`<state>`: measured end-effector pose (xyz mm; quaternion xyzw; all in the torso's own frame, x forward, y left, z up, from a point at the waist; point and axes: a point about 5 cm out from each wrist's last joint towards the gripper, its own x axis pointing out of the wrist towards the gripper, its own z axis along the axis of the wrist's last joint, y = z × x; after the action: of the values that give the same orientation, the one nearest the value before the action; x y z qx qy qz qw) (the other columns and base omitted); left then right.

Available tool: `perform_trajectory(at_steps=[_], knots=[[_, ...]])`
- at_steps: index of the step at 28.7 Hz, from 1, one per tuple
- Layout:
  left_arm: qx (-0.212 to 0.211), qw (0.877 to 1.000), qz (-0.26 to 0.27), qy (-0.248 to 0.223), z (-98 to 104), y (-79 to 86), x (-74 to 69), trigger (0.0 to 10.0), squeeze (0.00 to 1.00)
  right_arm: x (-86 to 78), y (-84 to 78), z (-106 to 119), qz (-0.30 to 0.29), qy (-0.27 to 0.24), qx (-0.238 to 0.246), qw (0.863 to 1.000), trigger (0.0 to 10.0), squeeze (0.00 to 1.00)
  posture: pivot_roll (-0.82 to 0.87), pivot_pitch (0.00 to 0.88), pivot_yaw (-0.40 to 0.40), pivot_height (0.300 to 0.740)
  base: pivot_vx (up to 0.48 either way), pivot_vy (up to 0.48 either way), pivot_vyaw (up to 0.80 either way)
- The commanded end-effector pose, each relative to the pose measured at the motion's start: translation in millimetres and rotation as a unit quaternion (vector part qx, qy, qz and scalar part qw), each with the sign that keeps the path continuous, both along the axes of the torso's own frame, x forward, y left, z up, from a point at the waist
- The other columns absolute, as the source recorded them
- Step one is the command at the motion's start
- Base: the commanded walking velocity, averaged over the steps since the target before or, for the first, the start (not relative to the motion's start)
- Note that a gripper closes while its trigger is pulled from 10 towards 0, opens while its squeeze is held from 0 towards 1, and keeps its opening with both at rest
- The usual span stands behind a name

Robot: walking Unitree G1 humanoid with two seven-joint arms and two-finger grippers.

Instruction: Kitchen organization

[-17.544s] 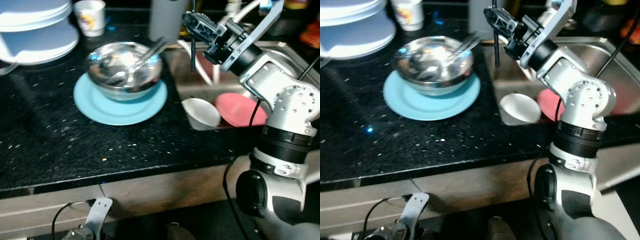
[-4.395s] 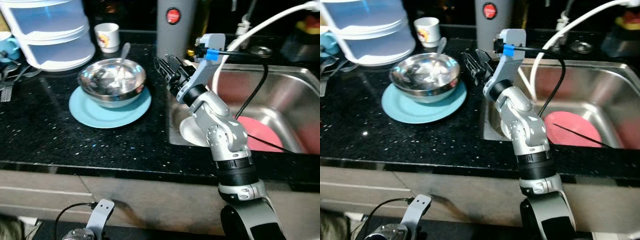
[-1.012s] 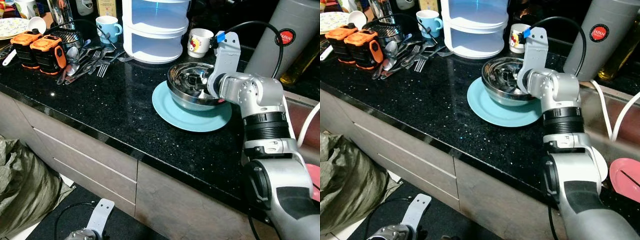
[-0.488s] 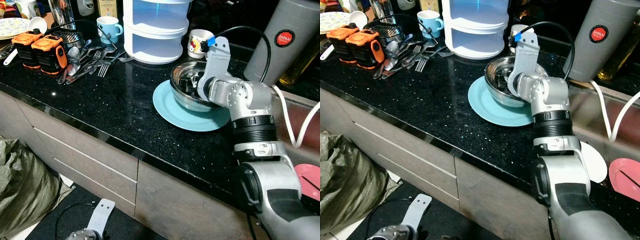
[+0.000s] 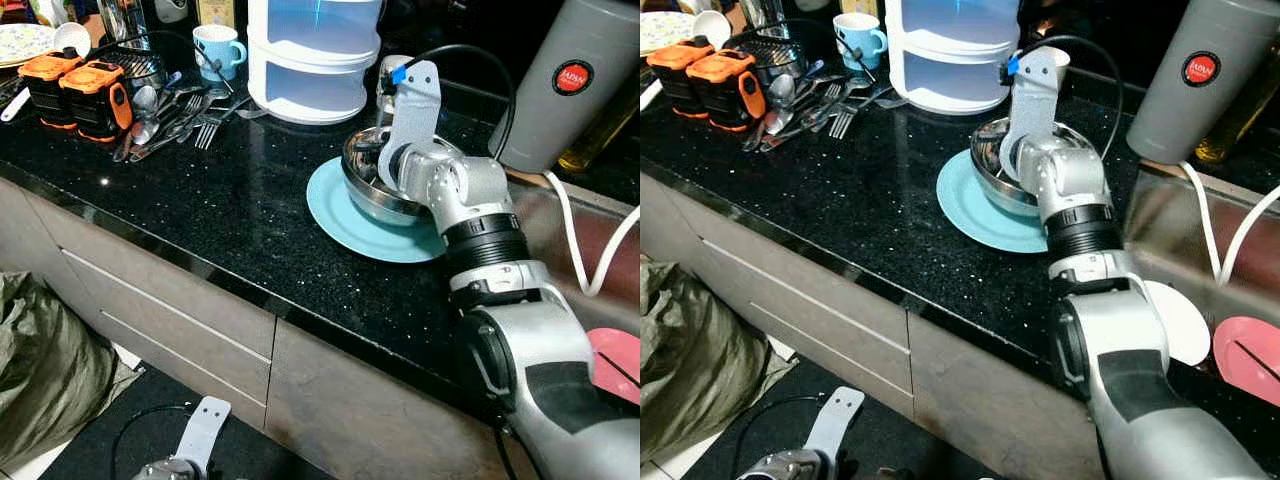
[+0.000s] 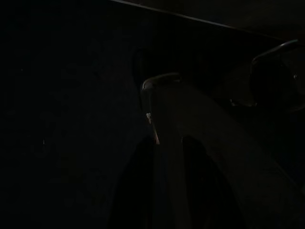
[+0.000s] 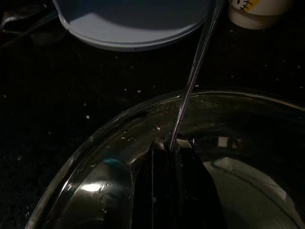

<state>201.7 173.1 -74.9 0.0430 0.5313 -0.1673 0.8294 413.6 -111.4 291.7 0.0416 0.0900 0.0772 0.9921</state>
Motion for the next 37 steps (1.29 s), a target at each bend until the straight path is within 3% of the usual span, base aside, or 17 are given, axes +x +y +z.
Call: perform_trajectory(at_steps=[1,8,10,11,12,13,18,20,22,23,26,30,37], knots=[[-0.004,1.0,0.005,0.007,-2.5,-2.0,-4.3,10.0,0.0,1.2,-2.7,4.3,-0.007,-0.011,0.019,1.0,0.0,0.0,0.03,0.144,-0.113,0.74,0.0,0.0,0.0],[-0.002,1.0,0.002,0.007,-2.0,-0.7,-3.6,10.0,0.0,2.3,-9.5,8.1,-0.013,-0.024,0.054,0.998,0.0,0.0,0.03,0.143,-0.104,0.74,0.0,0.0,0.0],[-0.001,1.0,0.001,0.007,-1.9,-0.1,-3.6,10.0,0.0,2.0,-10.3,12.8,-0.002,-0.044,0.082,0.996,0.0,0.0,0.03,0.142,-0.098,0.74,0.0,0.0,0.0],[0.0,1.0,0.001,0.007,-1.9,0.3,-3.6,10.0,0.0,0.7,-11.9,20.8,0.014,-0.07,0.117,0.991,0.0,0.0,0.04,0.142,-0.096,0.74,0.0,0.0,0.0],[0.0,1.0,0.001,0.007,-1.9,0.3,-3.6,10.0,0.0,0.7,-11.9,20.8,0.014,-0.07,0.117,0.991,0.0,0.0,0.04,0.142,-0.096,0.74,0.0,0.0,0.0],[0.001,1.0,0.0,0.007,-1.9,0.8,-3.6,10.0,0.0,-2.1,-14.6,33.6,0.041,-0.112,0.171,0.978,0.0,0.0,0.04,0.142,-0.092,0.74,0.0,0.0,0.0],[0.001,1.0,0.0,0.007,-1.8,1.5,-3.7,10.0,0.0,-16.0,-21.9,59.6,0.121,-0.198,0.263,0.936,0.0,0.0,0.04,0.141,-0.089,0.74,0.0,0.0,0.0],[0.001,1.0,0.0,0.007,-1.8,1.5,-3.8,10.0,0.0,-26.2,-22.3,64.8,0.166,-0.226,0.274,0.92,0.0,0.0,0.04,0.136,-0.085,0.74,0.0,0.0,0.0],[0.001,1.0,0.001,0.007,-1.9,1.6,-3.9,10.0,0.0,-30.6,-21.6,66.3,0.184,-0.236,0.279,0.912,0.0,0.0,0.04,0.136,-0.085,0.74,0.0,0.0,0.0],[-0.002,1.0,0.003,0.006,-1.8,1.7,-3.9,10.0,0.0,-48.5,-14.1,65.8,0.247,-0.262,0.286,0.888,0.0,0.0,0.04,0.132,-0.081,0.74,0.0,0.0,0.0],[-0.004,1.0,0.003,0.006,-1.6,1.9,-3.6,10.0,0.0,-59.7,-7.7,60.9,0.286,-0.269,0.278,0.877,0.0,0.0,0.04,0.131,-0.077,0.74,0.0,0.0,-0.27],[-0.004,1.0,-0.005,0.009,-1.2,2.6,-3.4,10.0,0.0,-67.9,-5.8,51.2,0.299,-0.269,0.278,0.872,0.0,0.0,0.04,0.127,-0.068,0.74,0.0,0.0,-0.8],[-0.003,0.999,-0.03,0.016,0.1,3.0,-2.2,10.0,0.0,-72.0,-19.4,50.3,0.279,-0.275,0.268,0.88,0.0,0.0,0.02,0.121,-0.054,0.74,0.0,0.0,-0.8]])
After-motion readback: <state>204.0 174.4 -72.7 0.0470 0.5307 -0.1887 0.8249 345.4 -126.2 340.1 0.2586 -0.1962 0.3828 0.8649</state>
